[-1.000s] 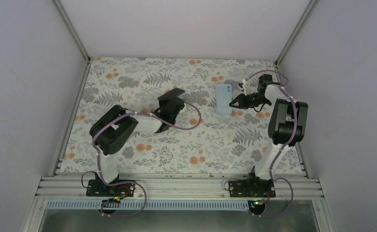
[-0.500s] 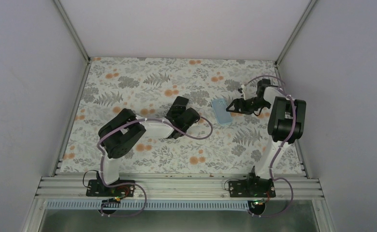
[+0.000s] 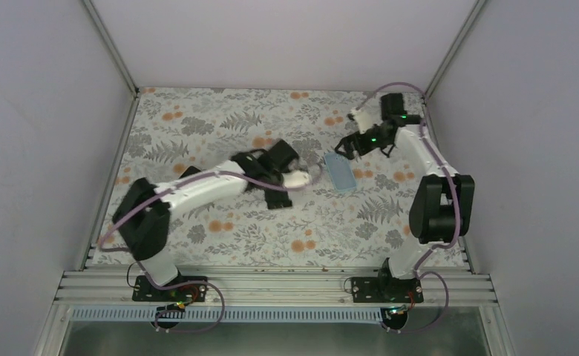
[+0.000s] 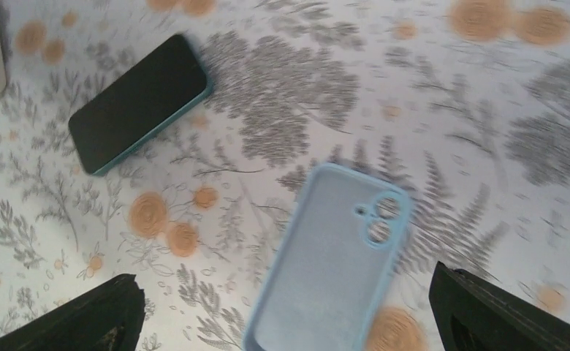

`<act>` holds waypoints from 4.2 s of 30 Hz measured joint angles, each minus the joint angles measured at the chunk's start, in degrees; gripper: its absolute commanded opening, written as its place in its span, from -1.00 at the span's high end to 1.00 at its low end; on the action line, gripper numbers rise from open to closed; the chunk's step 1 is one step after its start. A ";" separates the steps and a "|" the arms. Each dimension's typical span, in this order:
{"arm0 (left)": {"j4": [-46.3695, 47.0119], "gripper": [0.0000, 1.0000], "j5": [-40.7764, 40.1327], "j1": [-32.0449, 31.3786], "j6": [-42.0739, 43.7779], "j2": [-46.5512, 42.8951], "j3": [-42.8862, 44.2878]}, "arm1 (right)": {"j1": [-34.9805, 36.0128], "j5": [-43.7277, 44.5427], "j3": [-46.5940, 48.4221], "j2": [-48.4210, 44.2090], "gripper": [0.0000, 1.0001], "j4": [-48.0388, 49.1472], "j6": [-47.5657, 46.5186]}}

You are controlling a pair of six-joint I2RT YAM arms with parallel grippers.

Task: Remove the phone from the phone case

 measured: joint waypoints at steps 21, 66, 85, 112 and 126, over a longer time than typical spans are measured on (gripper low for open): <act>9.57 -1.00 6.51 63.69 -0.24 -4.61 -9.29 | 46.93 11.43 31.76 32.48 -0.99 7.06 7.74; 21.51 -1.00 8.50 66.23 -5.01 3.41 -16.48 | 55.76 17.07 46.66 48.89 -1.00 10.71 19.17; 18.34 -1.00 11.72 65.94 -5.92 -0.26 -18.29 | 57.48 31.28 41.59 46.75 -0.39 15.43 14.23; -1.03 -1.00 51.28 67.10 -4.79 12.20 -7.69 | 56.15 38.03 26.32 35.17 -0.38 16.92 10.38; -2.56 -0.78 61.20 66.82 -2.25 17.73 -4.85 | 56.70 37.31 26.82 32.50 -0.39 15.85 10.38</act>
